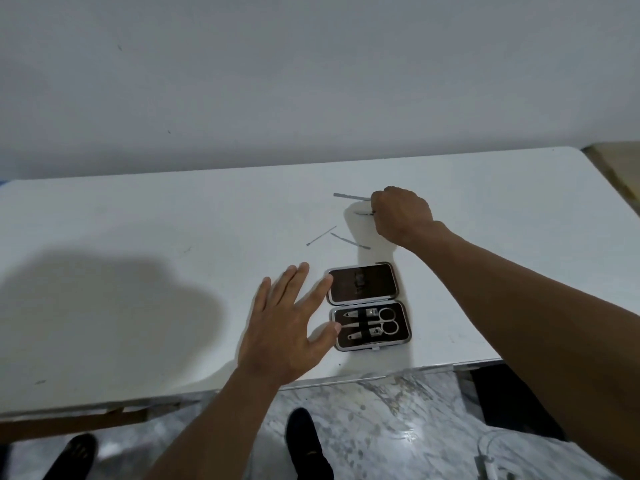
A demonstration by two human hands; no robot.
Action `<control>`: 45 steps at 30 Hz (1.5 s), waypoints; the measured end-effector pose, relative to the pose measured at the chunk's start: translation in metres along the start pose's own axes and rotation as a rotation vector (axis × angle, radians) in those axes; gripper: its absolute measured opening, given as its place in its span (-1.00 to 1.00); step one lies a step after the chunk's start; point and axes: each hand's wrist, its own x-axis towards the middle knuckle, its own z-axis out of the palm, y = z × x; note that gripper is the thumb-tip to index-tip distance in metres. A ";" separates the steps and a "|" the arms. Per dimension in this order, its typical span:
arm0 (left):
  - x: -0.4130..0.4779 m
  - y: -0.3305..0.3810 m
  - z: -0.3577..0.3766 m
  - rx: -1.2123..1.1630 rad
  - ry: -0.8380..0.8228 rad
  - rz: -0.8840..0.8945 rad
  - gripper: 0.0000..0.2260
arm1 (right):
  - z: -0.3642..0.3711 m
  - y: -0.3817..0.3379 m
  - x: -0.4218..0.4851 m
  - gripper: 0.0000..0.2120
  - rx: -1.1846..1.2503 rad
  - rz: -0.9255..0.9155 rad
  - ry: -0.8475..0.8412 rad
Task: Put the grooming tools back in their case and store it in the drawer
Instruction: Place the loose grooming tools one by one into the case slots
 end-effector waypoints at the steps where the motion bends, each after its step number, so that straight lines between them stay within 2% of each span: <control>1: 0.000 0.000 0.000 0.005 -0.001 0.000 -0.37 | -0.002 0.000 0.001 -0.82 -0.001 0.012 -0.006; 7: 0.000 0.002 -0.001 0.014 0.003 -0.001 -0.38 | -0.008 0.001 -0.008 -0.83 0.081 0.065 -0.009; 13: 0.000 0.001 0.001 0.022 0.014 0.002 -0.39 | -0.001 0.010 -0.045 -0.76 0.454 0.077 0.032; 15: 0.000 0.000 0.003 0.027 0.021 0.004 -0.39 | 0.000 0.013 -0.065 -0.77 0.510 0.048 0.041; 21: -0.001 -0.001 0.005 0.058 0.028 0.003 -0.39 | 0.004 0.020 -0.117 -0.91 0.456 -0.030 0.003; 25: 0.000 -0.001 0.004 0.033 0.042 0.007 -0.40 | 0.005 0.028 -0.131 -0.87 0.363 -0.078 -0.044; 29: -0.001 -0.002 0.005 0.035 0.049 0.007 -0.40 | 0.004 0.034 -0.132 -0.93 0.396 -0.086 -0.001; 33: 0.000 -0.002 0.005 0.034 0.048 0.007 -0.40 | 0.005 0.036 -0.130 -0.86 0.336 -0.151 0.039; 45: 0.001 -0.004 0.007 0.033 0.046 0.002 -0.40 | 0.003 0.026 -0.121 -0.88 0.245 -0.231 0.056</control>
